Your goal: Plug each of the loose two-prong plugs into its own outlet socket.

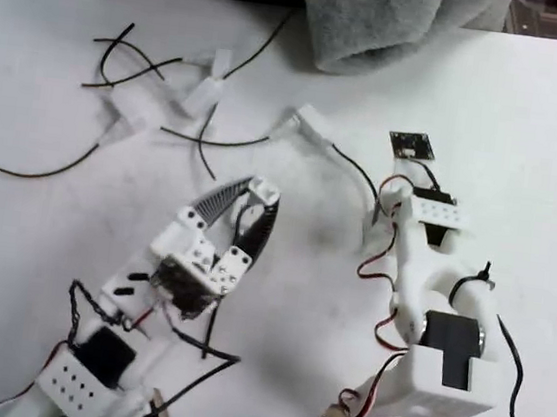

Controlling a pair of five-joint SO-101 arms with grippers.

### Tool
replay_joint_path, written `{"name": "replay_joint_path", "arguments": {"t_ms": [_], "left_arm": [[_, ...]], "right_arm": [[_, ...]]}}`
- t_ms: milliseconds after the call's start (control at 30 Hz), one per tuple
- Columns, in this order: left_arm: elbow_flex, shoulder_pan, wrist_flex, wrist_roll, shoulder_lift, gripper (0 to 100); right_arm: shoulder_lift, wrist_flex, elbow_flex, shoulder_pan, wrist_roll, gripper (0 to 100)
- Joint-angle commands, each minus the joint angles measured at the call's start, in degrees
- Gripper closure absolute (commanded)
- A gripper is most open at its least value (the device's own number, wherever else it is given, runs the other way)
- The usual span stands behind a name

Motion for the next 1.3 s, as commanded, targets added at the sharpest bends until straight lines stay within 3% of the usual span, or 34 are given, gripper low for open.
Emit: {"name": "replay_joint_path", "arguments": {"t_ms": [0,233,433,700,900,1067,1267], "left_arm": [[0.5,0.3,-1.4,3.8,-5.6,98],[2.4,0.3,-0.9,4.2,-9.4,98],[2.4,0.3,-0.8,4.2,-9.4,98],[2.4,-0.8,-0.9,4.2,-9.4,98],[2.4,-2.2,-1.0,4.2,-9.4,98],[2.4,-2.2,-0.8,4.2,-9.4,98],[2.4,-2.2,-0.6,4.2,-9.4,98]], "right_arm": [[-10.9,5.3,-7.0,-4.4,0.0,97.9],[-32.6,9.0,-15.8,-12.4,1.2,97.9],[-42.5,8.8,-15.8,-24.1,13.9,97.9],[-57.2,8.0,-12.5,-33.5,14.2,97.9],[-74.1,-4.2,8.5,-44.4,14.2,97.9],[-86.8,-20.5,28.2,-44.4,14.6,97.9],[-86.7,-24.5,31.4,-44.8,14.2,97.9]]}}
